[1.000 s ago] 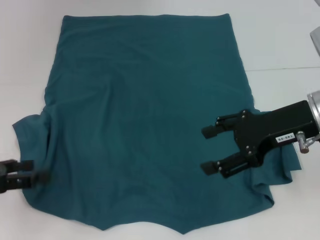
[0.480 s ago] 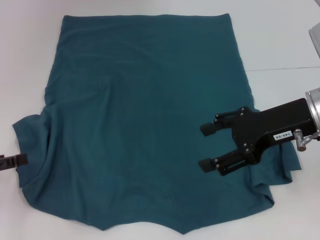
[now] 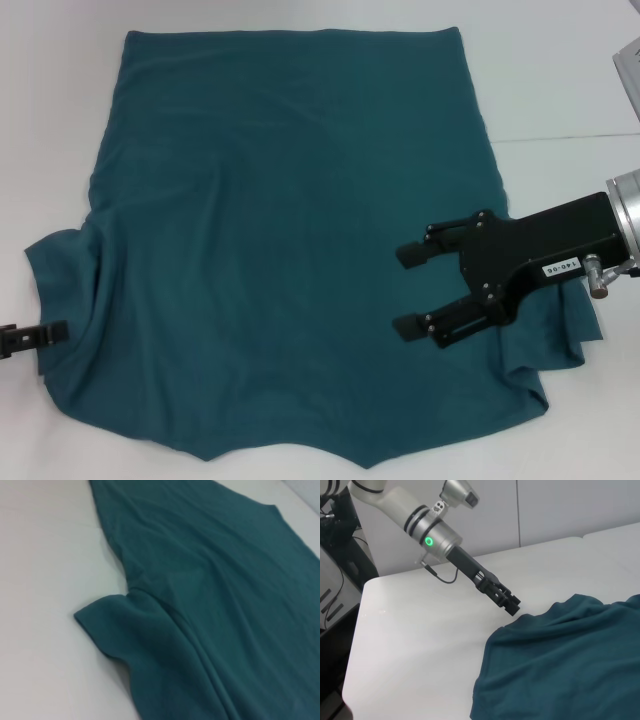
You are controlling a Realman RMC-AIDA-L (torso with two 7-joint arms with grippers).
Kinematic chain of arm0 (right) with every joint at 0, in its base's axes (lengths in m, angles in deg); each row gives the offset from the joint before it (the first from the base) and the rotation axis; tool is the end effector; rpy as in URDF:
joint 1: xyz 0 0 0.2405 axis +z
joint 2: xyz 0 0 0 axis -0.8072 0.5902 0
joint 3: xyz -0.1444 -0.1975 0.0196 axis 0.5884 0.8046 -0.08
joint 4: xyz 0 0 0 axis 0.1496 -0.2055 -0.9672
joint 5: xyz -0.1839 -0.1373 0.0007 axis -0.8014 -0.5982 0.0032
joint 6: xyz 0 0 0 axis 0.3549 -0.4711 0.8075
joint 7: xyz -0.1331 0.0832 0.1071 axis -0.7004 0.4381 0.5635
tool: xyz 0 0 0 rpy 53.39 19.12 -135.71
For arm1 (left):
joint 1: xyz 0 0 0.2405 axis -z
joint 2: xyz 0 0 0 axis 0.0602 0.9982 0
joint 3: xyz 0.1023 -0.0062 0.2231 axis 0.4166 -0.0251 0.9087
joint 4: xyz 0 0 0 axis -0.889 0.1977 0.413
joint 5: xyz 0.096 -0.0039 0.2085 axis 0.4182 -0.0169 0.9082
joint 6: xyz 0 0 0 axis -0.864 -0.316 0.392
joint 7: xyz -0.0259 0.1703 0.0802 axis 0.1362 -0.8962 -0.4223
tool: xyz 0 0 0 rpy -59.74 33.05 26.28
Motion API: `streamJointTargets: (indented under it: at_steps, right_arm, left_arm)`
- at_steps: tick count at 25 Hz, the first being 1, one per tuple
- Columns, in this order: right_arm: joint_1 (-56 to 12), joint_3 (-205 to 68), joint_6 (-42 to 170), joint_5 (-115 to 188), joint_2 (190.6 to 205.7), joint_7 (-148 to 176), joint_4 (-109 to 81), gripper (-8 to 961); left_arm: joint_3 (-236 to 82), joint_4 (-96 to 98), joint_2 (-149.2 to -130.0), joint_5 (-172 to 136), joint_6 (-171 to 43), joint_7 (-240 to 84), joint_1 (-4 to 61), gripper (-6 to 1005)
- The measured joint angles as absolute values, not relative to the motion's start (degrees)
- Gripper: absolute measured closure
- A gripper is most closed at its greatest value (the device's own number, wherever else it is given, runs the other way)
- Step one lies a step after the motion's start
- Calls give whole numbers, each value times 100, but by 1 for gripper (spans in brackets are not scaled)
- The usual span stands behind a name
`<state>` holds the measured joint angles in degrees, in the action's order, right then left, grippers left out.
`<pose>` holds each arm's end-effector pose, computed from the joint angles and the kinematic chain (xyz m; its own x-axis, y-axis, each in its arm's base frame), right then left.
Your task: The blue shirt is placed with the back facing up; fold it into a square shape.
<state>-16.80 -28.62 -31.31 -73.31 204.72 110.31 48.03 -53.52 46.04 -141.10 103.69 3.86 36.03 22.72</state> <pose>0.1611 0.3663 0.0129 0.9513 -0.2112 -0.2244 -0.2326 -0.9698 -0.0730 -0.3633 0.3693 0.0385 0.4060 0.7606 0.5066 0.9104 -0.2883 -0.2968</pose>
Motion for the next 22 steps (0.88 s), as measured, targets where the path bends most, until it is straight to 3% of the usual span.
streamJointTargets:
  at_steps: [22]
  right_arm:
    - [-1735,-2862,-3089,-7341,20477,11031,4753,9]
  left_arm:
    - [-4713,4540,-14211,10568,-310,4031,2360,108]
